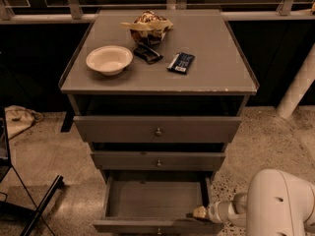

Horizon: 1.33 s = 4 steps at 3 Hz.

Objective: Open bottom drawer

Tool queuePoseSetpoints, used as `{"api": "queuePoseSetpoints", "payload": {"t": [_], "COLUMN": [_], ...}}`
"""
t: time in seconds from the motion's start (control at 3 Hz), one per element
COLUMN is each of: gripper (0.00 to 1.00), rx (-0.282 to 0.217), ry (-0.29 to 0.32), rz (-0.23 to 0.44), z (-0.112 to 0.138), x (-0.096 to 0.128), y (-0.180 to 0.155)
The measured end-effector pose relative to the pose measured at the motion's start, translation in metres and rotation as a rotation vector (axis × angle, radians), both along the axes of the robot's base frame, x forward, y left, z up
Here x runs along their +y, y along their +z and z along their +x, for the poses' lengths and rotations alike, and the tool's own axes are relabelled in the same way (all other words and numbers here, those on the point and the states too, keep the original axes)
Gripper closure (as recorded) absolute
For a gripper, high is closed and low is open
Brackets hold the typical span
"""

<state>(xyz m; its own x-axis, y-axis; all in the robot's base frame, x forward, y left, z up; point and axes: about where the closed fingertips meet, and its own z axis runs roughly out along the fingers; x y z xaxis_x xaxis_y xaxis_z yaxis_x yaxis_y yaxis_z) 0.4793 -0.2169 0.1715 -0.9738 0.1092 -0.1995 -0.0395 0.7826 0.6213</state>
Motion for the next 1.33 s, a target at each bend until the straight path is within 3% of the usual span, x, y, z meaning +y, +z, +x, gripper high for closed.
{"api": "queuePoseSetpoints", "payload": {"t": [0.33, 0.67, 1.0, 1.33], "gripper": [1.0, 1.0, 0.74, 0.51], "rx": [-0.054, -0.203, -0.217, -0.217], "ry": [-0.025, -0.076, -0.126, -0.125], "rz": [0.058, 0.14, 0.136, 0.136], "z": [-0.014, -0.031, -0.046, -0.046], "x": [-0.01, -0.029, -0.051, -0.05], "y": [0.01, 0.048, 0.048, 0.048]}}
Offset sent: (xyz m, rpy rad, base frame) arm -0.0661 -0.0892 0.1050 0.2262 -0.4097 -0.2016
